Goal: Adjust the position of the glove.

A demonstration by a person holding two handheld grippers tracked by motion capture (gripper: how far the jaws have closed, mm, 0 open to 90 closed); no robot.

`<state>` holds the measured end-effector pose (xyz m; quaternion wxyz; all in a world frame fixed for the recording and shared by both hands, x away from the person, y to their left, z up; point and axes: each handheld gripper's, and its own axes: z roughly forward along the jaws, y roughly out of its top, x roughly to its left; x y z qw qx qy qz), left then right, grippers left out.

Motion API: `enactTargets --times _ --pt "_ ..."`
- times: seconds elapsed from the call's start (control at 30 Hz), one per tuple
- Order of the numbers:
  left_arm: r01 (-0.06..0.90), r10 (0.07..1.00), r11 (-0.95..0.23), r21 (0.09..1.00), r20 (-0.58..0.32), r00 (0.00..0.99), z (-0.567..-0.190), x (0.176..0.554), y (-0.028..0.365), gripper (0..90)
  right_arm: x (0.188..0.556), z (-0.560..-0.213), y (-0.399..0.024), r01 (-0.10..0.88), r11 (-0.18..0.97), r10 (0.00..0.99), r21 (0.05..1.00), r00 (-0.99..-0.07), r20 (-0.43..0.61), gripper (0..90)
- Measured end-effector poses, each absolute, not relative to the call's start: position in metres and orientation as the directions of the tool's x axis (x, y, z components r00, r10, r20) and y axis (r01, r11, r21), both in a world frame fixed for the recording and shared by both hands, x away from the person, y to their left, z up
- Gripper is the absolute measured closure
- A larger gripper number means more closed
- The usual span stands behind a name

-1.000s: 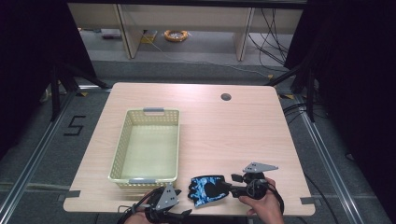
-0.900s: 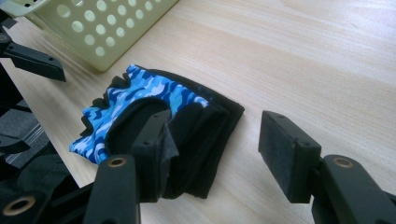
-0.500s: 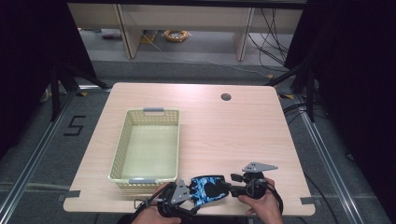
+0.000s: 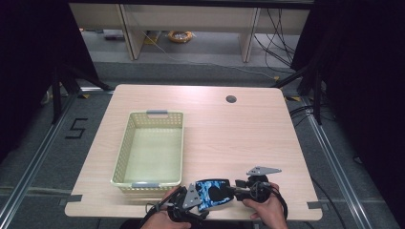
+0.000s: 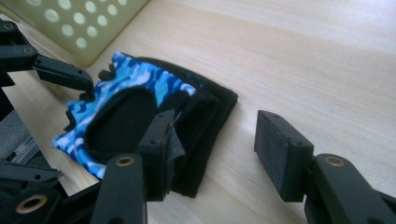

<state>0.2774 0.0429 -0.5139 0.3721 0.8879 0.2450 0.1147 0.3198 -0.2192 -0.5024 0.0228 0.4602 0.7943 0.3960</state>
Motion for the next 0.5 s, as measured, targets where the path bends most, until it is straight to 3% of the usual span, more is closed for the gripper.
enactTargets --times 0.17,0.5 --pt "0.332 0.512 -0.622 0.709 0.048 0.858 -0.5162 0.2794 0.0390 24.6 0.3221 -0.5074 -0.2166 0.714 0.258 0.738 0.651 -0.581 0.344 51.8" --pt "0.272 0.473 -0.646 0.713 0.095 0.876 -0.5136 0.2783 0.0366 51.4 0.3207 -0.5124 -0.2140 0.737 0.235 0.725 0.633 -0.567 0.391 67.8"
